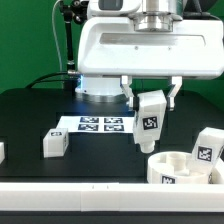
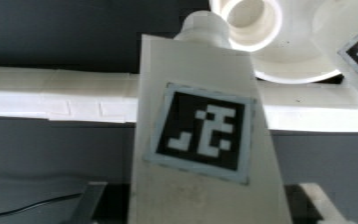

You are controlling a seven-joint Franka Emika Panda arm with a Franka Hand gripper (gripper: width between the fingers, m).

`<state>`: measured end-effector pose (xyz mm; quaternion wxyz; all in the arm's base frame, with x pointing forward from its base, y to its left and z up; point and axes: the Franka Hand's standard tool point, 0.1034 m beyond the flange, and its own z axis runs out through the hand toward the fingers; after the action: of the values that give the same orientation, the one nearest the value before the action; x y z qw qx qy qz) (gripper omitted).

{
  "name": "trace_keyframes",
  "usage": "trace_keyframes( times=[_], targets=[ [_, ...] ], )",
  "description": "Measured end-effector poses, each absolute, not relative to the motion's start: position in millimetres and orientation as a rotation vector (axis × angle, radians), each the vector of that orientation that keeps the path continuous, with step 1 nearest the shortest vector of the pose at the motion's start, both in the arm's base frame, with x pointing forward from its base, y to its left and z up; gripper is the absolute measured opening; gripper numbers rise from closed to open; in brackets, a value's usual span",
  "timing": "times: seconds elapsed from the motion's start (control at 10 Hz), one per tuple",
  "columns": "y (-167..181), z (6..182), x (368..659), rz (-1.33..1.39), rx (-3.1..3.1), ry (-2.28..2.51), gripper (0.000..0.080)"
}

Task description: Assemble stool

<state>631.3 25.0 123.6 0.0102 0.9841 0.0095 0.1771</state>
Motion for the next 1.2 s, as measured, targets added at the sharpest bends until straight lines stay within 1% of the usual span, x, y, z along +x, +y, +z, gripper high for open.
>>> trace_keyframes(
  times=[0.1, 0.2, 0.4, 0.9, 1.0, 1.1, 1.2],
  targets=[
    [26.5, 122.9, 631.0, 0.552, 3.072, 0.035, 0.0327],
    [37.7, 121.3, 632.8, 0.606, 3.04, 0.118, 0.0327],
    [59.7, 111.3, 629.5, 0.634, 3.017, 0.198, 0.0327],
    [58.9, 110.9, 630.9, 0.634, 3.009, 0.214, 0.0327],
    [61.7, 109.5, 631.0, 0.632, 3.006, 0.232, 0.0327],
    [73.6, 102.7, 631.2, 0.62, 2.987, 0.308, 0.0327],
    [75.6, 100.8, 632.6, 0.618, 2.979, 0.326, 0.0327]
  ],
)
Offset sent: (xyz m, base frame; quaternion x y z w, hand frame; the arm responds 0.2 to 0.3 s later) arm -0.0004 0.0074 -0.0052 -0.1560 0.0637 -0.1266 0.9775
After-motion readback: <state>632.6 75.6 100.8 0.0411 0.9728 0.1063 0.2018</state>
